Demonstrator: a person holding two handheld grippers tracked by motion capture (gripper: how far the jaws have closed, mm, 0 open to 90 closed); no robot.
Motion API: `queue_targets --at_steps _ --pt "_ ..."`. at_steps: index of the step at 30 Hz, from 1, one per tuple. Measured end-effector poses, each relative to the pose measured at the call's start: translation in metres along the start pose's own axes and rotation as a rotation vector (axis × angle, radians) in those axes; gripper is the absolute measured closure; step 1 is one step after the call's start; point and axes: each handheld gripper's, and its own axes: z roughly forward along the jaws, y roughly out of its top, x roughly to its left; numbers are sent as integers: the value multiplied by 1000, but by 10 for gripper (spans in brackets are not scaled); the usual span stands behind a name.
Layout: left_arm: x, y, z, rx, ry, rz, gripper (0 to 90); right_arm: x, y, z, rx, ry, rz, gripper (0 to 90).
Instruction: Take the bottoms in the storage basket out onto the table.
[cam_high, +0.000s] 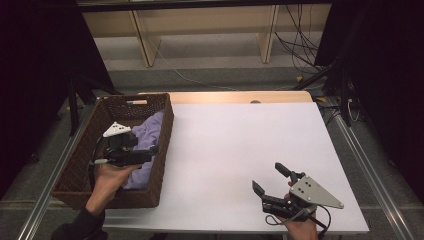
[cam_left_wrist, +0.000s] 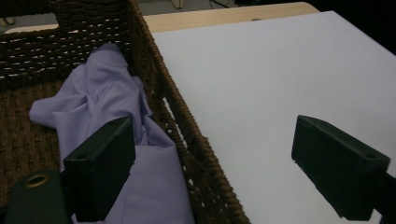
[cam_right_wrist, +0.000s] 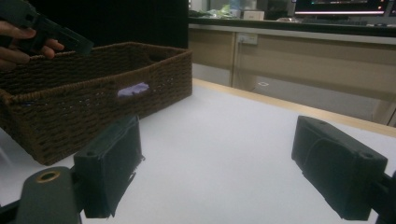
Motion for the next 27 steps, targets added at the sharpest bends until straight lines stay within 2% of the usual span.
queue_targets --at_steps 5,9,12,24,27 --pt "10 3 8 65 23 5 129 -1 0 0 0 1 -2 167" --pt "18 3 14 96 46 -8 129 0 -1 0 3 2 -6 168" --pt "22 3 19 121 79 -4 129 0 -1 0 2 2 -8 168" --pt "46 4 48 256 112 -50 129 0 -1 2 8 12 -15 169" --pt "49 6 55 284 100 -55 129 0 -1 2 8 17 -19 169"
